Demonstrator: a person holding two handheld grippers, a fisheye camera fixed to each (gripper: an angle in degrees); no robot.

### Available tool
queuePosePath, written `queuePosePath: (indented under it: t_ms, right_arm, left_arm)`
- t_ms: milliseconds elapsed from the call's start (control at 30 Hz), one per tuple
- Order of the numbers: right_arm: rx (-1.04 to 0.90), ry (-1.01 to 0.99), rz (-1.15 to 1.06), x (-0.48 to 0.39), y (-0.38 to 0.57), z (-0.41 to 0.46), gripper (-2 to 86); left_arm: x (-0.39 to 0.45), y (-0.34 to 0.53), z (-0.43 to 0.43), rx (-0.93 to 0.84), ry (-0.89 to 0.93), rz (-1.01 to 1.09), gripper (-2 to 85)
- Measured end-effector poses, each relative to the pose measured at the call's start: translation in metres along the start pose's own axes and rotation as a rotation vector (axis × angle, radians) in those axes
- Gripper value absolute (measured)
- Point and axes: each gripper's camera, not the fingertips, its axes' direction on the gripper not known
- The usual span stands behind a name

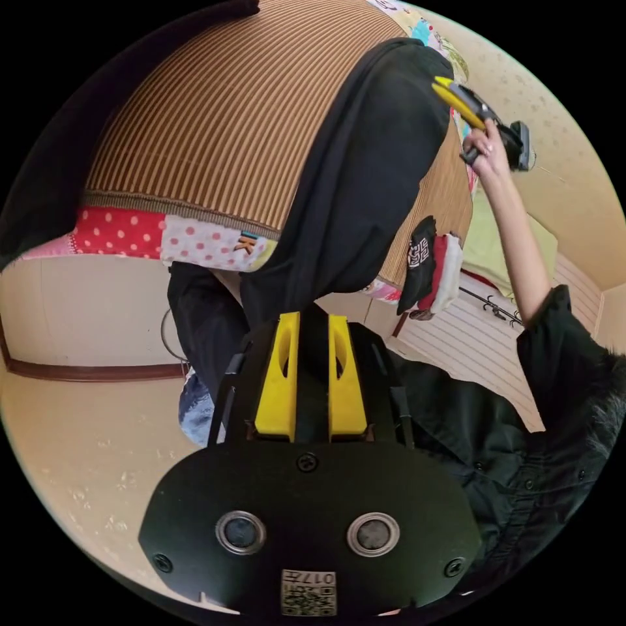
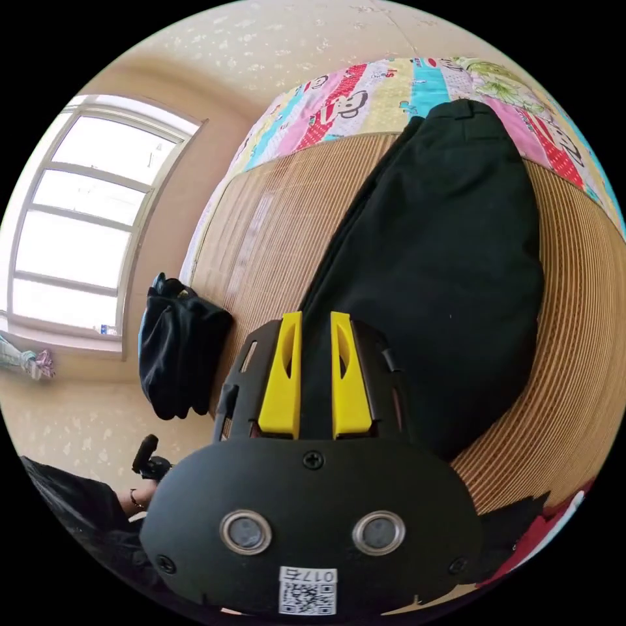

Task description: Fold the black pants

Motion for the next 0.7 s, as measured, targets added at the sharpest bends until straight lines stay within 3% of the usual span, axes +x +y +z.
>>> queuePosePath:
  t_ms: [100, 233, 533, 600, 700]
  right_arm:
    - [-0.069, 0.034, 0.111, 0.039, 0.093, -0.008, 8.2]
    - [-0.111, -0.139, 0.317, 0.078, 0.203, -0.001, 9.1]
    - [-0.039, -0.513, 0.469, 0.074, 0.278, 0.06, 8.5]
    - [-0.082, -0.575, 0.443, 0.068, 0.283, 0.068, 6.4]
    - [-0.06, -0.59, 0.403, 0.06, 0.29, 0.042, 3.6]
  left_arm:
    - [-0.003, -0.02, -0.025, 0.051, -0.017, 0.03, 7.8]
    - [0.014, -0.066, -0.042, 0.089, -0.006, 0.145, 7.8]
    - [0.048, -0.133, 0.019, -0.223, -0.232, 0.244, 5.6]
    - [0.051, -0.13, 0.014, -0.219, -0.206, 0.266, 4.2]
    - [0.057, -0.121, -0.009, -0.217, 0.033, 0.385, 2.0]
